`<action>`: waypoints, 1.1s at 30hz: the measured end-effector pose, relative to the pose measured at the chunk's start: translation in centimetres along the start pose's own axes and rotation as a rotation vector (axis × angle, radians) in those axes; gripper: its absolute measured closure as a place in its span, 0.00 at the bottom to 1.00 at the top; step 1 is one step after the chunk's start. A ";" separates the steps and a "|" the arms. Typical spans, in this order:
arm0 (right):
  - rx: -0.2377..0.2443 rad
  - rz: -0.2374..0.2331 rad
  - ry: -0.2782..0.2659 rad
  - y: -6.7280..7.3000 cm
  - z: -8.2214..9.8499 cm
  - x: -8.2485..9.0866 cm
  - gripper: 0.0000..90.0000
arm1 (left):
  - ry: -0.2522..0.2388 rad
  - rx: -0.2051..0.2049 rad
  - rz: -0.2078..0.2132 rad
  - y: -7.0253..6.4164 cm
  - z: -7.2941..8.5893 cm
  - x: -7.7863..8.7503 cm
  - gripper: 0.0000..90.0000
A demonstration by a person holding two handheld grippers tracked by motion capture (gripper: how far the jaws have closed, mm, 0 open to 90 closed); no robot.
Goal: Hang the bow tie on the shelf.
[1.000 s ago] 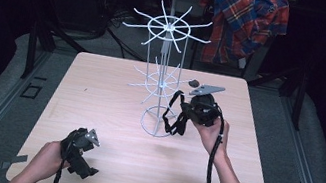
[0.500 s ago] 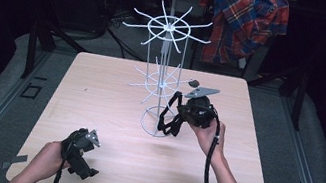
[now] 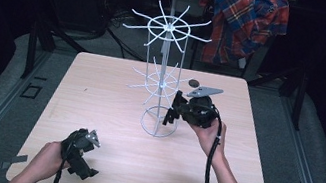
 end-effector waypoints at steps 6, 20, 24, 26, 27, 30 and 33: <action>-0.001 -0.007 0.003 -0.2 0.1 0.2 0.80 | 0.000 0.001 0.001 0.0 0.0 0.0 0.00; 0.000 -0.024 0.010 -0.6 0.6 2.6 0.52 | -0.003 -0.004 -0.002 0.1 -0.1 -0.1 0.00; -0.010 -0.003 0.029 -1.1 1.4 3.3 0.43 | -0.004 -0.001 -0.002 0.0 -0.1 -0.1 0.00; -0.014 0.004 0.050 -1.4 2.1 3.5 0.40 | 0.000 -0.003 0.002 0.0 -0.1 -0.1 0.00; -0.014 0.008 0.063 -1.5 2.5 3.7 0.38 | 0.001 -0.004 0.002 0.0 -0.1 -0.1 0.00; -0.015 0.016 0.086 -1.8 3.0 4.1 0.36 | 0.001 -0.011 0.000 0.0 -0.3 -0.1 0.00; -0.022 0.025 0.092 -2.2 3.3 4.7 0.35 | 0.001 -0.016 0.006 -0.1 -0.5 -0.2 0.00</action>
Point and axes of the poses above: each handheld gripper's, and its own axes: x roughly backward along the jaws, z roughly out of its underside, y roughly to its left, the point moved 6 cm from there along -x, roughly forward along the jaws, and after that the axes turned 7 degrees about -y, right-handed, at the moved point
